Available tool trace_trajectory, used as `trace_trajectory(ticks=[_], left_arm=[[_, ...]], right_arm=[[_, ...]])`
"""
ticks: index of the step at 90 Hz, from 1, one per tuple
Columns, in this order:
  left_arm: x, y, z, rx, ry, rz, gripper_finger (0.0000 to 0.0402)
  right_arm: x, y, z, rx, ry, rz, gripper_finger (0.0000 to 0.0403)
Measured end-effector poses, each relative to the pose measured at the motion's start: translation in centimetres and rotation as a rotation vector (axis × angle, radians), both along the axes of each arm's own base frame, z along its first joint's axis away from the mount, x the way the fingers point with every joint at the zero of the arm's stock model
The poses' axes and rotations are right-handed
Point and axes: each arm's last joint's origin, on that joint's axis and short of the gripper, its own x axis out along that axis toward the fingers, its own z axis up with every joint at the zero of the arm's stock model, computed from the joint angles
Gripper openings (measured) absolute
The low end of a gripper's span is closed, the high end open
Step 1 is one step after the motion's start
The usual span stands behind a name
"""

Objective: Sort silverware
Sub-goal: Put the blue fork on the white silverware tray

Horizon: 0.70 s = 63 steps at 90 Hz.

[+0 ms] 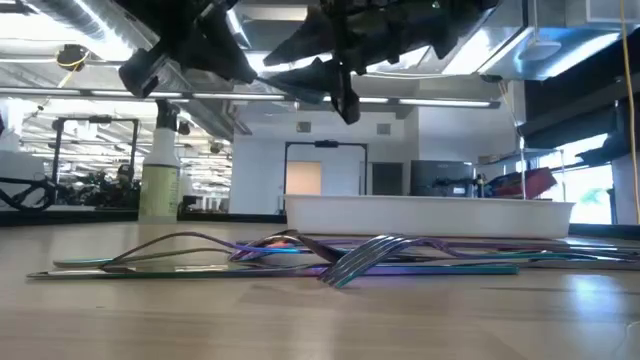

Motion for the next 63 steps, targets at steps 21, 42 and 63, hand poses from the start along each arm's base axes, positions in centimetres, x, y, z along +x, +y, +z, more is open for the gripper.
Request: trace_trajectory(ticks=[21,42,63], left_arm=[[0.04,0.17,0.01,-0.004,-0.003,0.009,0.0000],[0.10,0.27,0.07,-0.006,-0.011,0.015,0.0000],[0.10,0.27,0.07,-0.008,-0.012,0.016,0.0000]], right_arm=[[0.00,0.00,-0.33,-0.001,0.021,0.001,0.0071],[-0.16,-0.08,-0.73,-0.048,0.059,-0.009,0.0062],[-0.21,-0.08,-0.83,-0.080,0.065,0.006,0.0030]])
